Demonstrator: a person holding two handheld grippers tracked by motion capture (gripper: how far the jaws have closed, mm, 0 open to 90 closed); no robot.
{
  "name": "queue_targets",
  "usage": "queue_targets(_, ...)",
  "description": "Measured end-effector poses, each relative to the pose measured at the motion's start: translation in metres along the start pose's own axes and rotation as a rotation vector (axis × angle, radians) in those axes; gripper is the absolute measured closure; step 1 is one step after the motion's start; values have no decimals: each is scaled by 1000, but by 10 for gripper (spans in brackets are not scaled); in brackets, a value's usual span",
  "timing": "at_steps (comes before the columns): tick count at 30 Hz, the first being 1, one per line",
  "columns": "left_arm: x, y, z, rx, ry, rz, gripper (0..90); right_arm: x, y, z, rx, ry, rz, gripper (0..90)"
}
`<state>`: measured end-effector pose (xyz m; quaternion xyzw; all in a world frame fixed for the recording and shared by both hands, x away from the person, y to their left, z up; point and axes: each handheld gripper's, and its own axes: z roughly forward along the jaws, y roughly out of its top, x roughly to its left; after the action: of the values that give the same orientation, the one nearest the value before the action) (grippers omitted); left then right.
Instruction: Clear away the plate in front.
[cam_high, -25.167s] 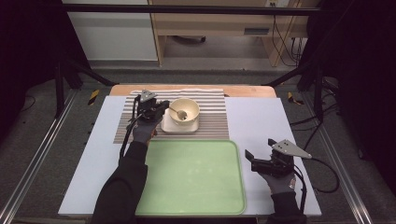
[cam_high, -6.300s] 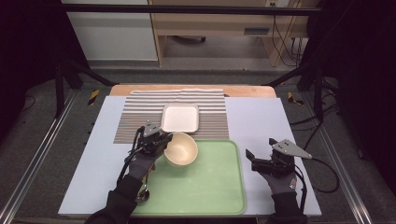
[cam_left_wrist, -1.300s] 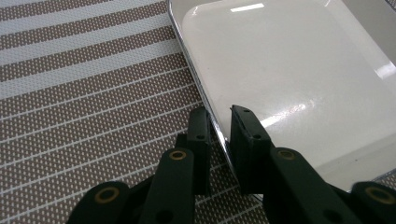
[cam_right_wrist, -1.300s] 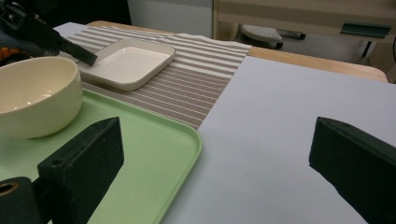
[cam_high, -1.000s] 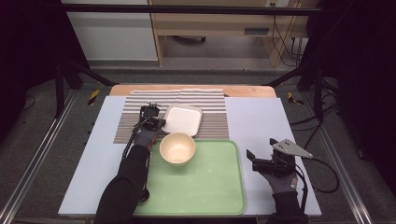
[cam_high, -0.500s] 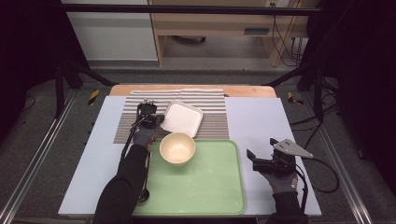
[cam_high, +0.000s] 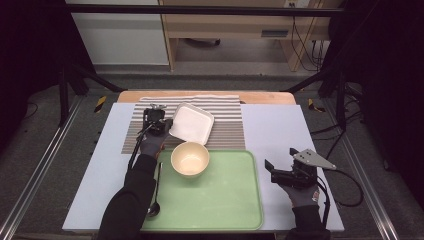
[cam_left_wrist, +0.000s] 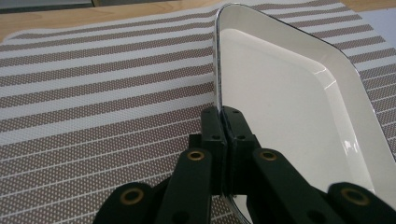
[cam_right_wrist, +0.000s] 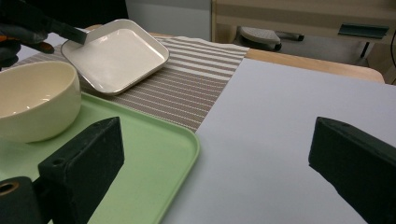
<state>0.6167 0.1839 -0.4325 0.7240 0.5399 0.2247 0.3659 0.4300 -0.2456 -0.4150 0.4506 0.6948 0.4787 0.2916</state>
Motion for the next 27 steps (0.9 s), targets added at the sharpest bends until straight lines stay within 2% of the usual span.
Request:
queue_targets(7,4,6,-13,-68,8,-28,882,0,0,-1,-2,3,6,37)
queue_targets(14,8,15,-34,-148,11,-62,881,0,0,0,3,2,-1,37)
queue_targets(27,-1,27,-69,-232,-33,-41,881,1,0,0,2,-1,-2,37)
